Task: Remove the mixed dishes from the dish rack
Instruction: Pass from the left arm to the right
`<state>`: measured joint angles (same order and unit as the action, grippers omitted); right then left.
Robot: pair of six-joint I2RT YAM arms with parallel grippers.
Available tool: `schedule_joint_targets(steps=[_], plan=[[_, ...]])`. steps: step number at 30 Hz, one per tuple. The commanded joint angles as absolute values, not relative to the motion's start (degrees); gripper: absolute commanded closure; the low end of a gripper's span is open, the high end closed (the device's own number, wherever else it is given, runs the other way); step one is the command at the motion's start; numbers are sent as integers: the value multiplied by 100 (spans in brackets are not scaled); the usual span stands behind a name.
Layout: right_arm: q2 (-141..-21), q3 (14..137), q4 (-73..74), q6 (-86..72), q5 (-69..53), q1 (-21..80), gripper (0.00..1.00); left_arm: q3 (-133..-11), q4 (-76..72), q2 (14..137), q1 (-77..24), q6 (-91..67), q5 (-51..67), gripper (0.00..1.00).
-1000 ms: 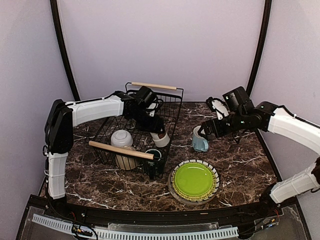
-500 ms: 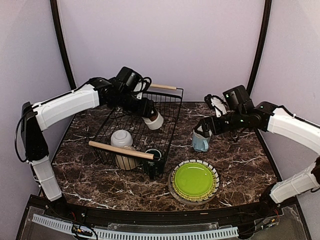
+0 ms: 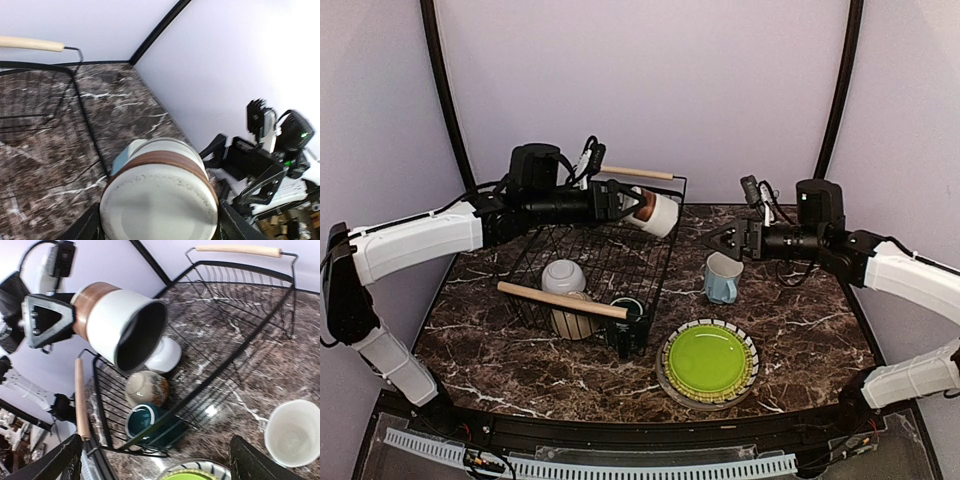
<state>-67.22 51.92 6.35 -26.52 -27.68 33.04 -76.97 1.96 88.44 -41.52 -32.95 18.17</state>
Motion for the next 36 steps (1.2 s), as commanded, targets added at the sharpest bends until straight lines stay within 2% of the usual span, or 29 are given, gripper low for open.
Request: schedule_joint_targets(steps=[1,3,7,13,15,21,25,30,36], plan=[[-6623,4642,-1831,-3795,-4079,3254,1,-6942,-3268,9099,-4159,-5041,3135,59],[-6689,4491,-2429,-4137,-4294,3250,3,-6739,-4063,9290,-4173,-5545,3197,60],[-6916,4185,-3600,-4861,-4536,3252,17,-6635,-4792,9640,-4284,-6007,3192,61],[-7263,4158,-4204,-5235,-4666,3245,44,-6687,-5312,10105,-4517,-6335,3234,61],[-7293,4143,-4266,-5294,-4666,3221,50,-6722,-5321,10179,-4545,-6385,3262,61],[-7189,4073,-4203,-5268,-4636,3037,55,-6737,-5147,10173,-4566,-6278,3322,61],[-7081,3992,-4201,-5264,-4556,2989,65,-6718,-5073,10175,-4614,-6198,3339,61],[-7073,3982,-4302,-5300,-4575,2979,83,-6685,-5021,10179,-4626,-6115,3338,60],[-7083,3947,-4668,-5448,-4664,2979,88,-6706,-4875,10190,-4632,-6006,3382,56]])
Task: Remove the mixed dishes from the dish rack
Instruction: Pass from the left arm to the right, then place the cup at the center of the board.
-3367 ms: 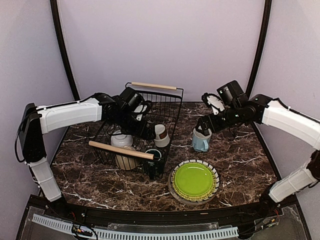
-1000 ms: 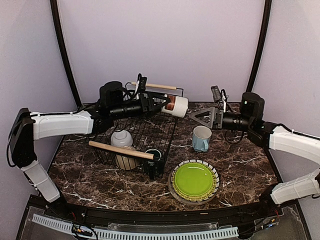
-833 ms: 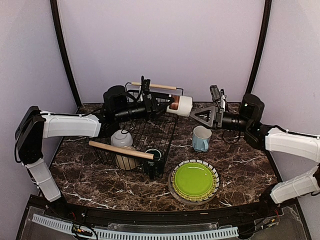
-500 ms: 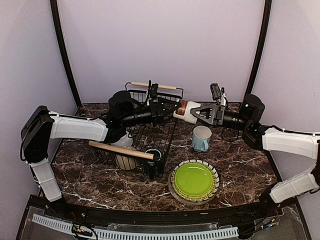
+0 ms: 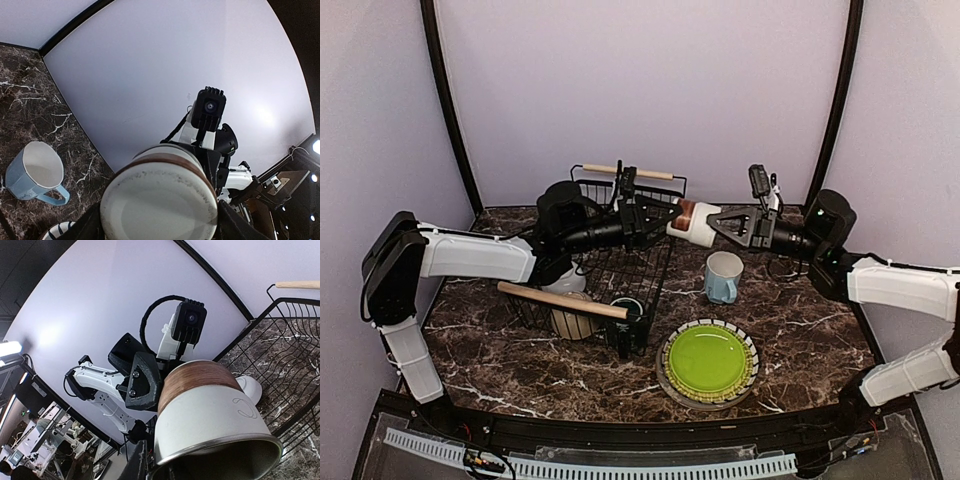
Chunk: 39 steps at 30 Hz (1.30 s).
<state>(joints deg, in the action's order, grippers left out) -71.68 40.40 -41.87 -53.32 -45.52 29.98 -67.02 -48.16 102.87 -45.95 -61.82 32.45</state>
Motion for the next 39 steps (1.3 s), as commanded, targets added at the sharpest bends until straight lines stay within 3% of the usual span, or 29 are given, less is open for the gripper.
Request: schedule_joint_targets(steps=[1,4,6,9,14,21,28,35,39], plan=[[-7097,3951,-4714,-5469,-4685,2979,88,-6706,-4841,10181,-4632,-5975,3383,54],[-7116,3947,-4835,-5537,-4768,2979,94,-6713,-4655,10159,-4625,-5858,3395,46],[-7092,3933,-4851,-5539,-4781,2979,100,-6740,-4401,10104,-4624,-5676,3363,34],[-7003,3911,-4764,-5467,-4777,2953,100,-6821,-3763,9905,-4625,-5196,3239,17],[-6696,3878,-4412,-5239,-4735,2803,100,-7022,-2660,9528,-4623,-4282,2862,4],[-5883,3931,-2989,-4420,-4546,2342,100,-7027,-1862,9121,-4438,-3807,2449,1],[-5096,4833,917,-2288,-2277,2127,100,-7040,-1225,8761,-4351,-3278,1968,1],[-5518,5508,3199,-1424,12,2117,100,-7075,-951,8738,-4315,-3119,1781,1],[-6124,5765,3829,-1370,377,2109,100,-7084,-958,8802,-4307,-3150,1805,1]])
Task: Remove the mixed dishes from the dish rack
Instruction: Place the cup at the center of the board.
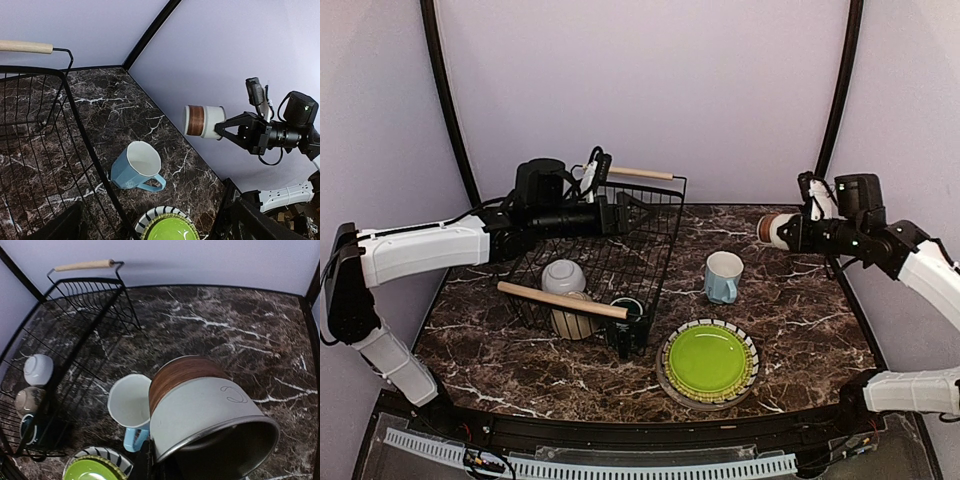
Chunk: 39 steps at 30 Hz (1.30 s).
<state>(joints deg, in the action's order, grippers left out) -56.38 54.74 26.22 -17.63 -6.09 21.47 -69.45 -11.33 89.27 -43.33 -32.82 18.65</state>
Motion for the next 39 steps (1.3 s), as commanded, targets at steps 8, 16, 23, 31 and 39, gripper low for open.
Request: schedule_joint_targets(steps=[8,16,23,31,39], plan=[[-7689,6149,4440,-1131,26,2066,100,-7022,-842,8735,-4298,-3178,1749,1],[-8836,6866,4665,-887,138,2064,100,-6969,-702,8733,-4270,-3266,1712,1],[-9208,6914,4475,-884,31,2083,100,-7014,-469,8753,-4250,-3214,1661,1],[-9444,6831,4274,-921,26,2127,98,-7177,-81,8875,-4233,-3139,1566,1],[-9327,6873,4263,-958,-135,2153,73,-7456,505,9202,-4236,-3155,1719,1]])
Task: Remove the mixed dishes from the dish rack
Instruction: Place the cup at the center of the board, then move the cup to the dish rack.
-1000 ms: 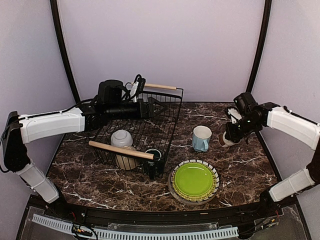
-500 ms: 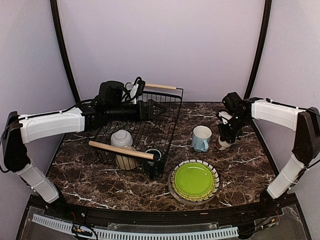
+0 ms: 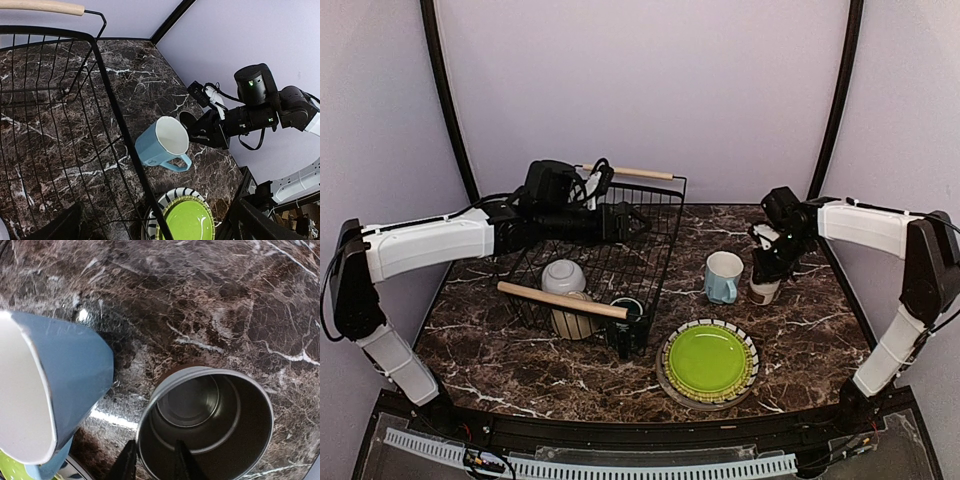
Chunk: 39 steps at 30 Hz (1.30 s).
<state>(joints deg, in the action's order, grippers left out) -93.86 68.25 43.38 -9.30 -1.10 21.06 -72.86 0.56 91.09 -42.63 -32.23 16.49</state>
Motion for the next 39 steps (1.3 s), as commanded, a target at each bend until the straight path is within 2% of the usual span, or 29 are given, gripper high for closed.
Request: schedule_joint_targets(steps=[1,11,14,21,33,39], plan=[[-9270,6866,4263,-958,-132,2151,70,-7500,547,9220,-4236,-3146,1733,1],[-8525,6792,4218,-930,-18,2153,48,-7764,1777,9280,-4251,-2738,1831,1],[-8315,6691,4064,-906,47,2153,42,-7850,2417,9269,-4322,-2601,1691,4],[-8051,6560,3887,-905,145,2153,38,-8205,3821,9395,-4689,-2629,776,4],[-7688,6324,3739,-879,26,2152,34,-8826,4365,10381,-5100,-2706,614,3],[-7451,6084,3558,-864,26,2153,28,-8921,4461,10677,-5177,-2732,598,12]])
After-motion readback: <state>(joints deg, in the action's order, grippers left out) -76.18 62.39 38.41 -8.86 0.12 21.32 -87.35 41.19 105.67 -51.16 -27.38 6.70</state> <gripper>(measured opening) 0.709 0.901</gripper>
